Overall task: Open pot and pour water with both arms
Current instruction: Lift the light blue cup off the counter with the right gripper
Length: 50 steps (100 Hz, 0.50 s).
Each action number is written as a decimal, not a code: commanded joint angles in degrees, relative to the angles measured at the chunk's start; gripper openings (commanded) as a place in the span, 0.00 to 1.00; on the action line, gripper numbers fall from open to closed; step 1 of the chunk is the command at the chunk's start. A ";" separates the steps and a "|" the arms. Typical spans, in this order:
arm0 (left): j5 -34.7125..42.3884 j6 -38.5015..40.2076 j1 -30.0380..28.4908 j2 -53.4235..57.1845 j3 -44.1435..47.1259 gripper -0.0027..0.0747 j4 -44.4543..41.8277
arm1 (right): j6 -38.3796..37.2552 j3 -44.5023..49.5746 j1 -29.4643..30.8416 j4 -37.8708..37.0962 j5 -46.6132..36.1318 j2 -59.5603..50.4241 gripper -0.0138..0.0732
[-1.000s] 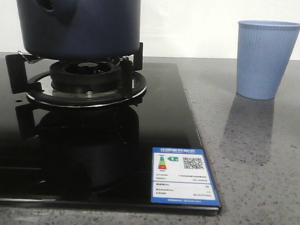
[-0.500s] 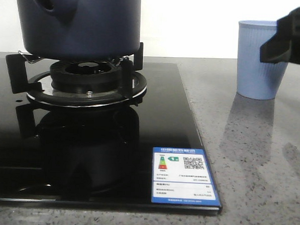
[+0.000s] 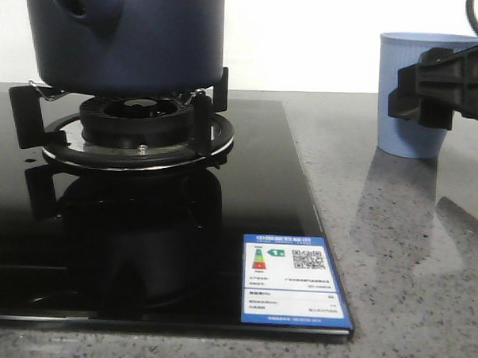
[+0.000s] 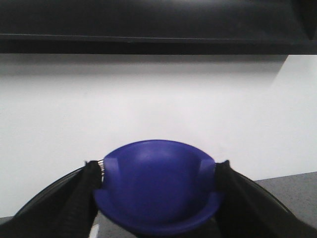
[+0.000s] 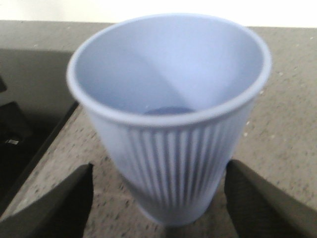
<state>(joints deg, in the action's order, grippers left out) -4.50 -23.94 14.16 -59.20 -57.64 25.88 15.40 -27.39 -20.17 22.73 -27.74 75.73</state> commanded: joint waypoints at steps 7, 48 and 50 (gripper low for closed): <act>6.02 0.07 -0.37 1.49 -2.20 0.56 0.22 | -0.39 -2.58 -0.17 -0.86 -8.35 1.51 0.71; 6.02 0.07 -0.37 1.49 -2.20 0.56 0.22 | -3.04 -4.41 -0.17 -0.89 -13.47 7.62 0.71; 6.02 0.07 -0.37 1.49 -2.20 0.56 0.22 | -3.31 -4.41 -0.17 -0.89 -13.86 7.78 0.71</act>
<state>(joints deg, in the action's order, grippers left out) -4.50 -23.94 14.16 -59.20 -57.64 25.88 12.86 -30.16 -20.17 22.73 -35.94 84.14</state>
